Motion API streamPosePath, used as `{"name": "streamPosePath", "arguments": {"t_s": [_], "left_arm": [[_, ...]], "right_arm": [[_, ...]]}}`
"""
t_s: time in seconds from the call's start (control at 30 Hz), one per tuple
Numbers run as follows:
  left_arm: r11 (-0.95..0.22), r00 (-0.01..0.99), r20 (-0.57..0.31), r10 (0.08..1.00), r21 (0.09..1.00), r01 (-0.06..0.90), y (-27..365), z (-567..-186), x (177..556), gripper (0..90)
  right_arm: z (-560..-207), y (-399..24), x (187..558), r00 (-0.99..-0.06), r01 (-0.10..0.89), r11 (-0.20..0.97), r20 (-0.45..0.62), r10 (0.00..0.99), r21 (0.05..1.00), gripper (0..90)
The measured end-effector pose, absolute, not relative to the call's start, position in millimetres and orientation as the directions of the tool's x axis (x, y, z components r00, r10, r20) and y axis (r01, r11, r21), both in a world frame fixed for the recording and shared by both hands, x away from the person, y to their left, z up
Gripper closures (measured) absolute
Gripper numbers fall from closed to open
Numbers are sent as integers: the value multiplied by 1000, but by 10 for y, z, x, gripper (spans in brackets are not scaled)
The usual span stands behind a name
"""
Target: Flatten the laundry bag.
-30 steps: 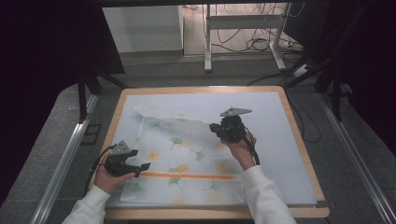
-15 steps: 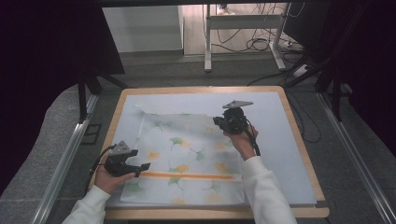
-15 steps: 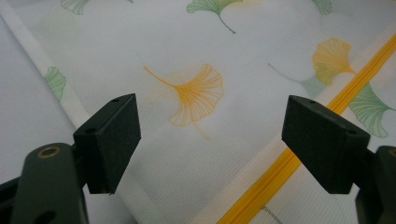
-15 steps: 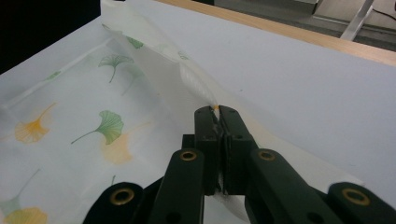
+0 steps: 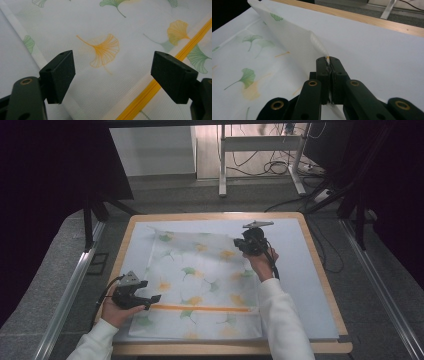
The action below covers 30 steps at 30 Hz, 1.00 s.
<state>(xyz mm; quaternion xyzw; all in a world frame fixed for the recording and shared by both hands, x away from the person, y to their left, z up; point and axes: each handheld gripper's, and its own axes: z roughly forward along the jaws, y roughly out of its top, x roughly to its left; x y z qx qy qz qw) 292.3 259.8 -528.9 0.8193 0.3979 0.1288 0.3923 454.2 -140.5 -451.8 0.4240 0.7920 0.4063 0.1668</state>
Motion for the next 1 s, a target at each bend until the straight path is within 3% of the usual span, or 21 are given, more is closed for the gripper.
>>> {"name": "streamPosePath", "arguments": {"t_s": [0.9,0.97,1.0], "left_arm": [[-369,646,-110,755,743,558,2619,-5307,2939,193],[-369,646,-109,755,744,557,2621,-5308,2939,192],[-367,645,-111,756,744,558,2622,-5305,2939,193]], "right_arm": [[-4780,-1581,5068,-464,597,213,116,878,773,855],[-4787,-1590,5119,-456,601,215,110,883,770,812],[-4790,-1594,5137,-448,599,219,96,889,770,749]]}}
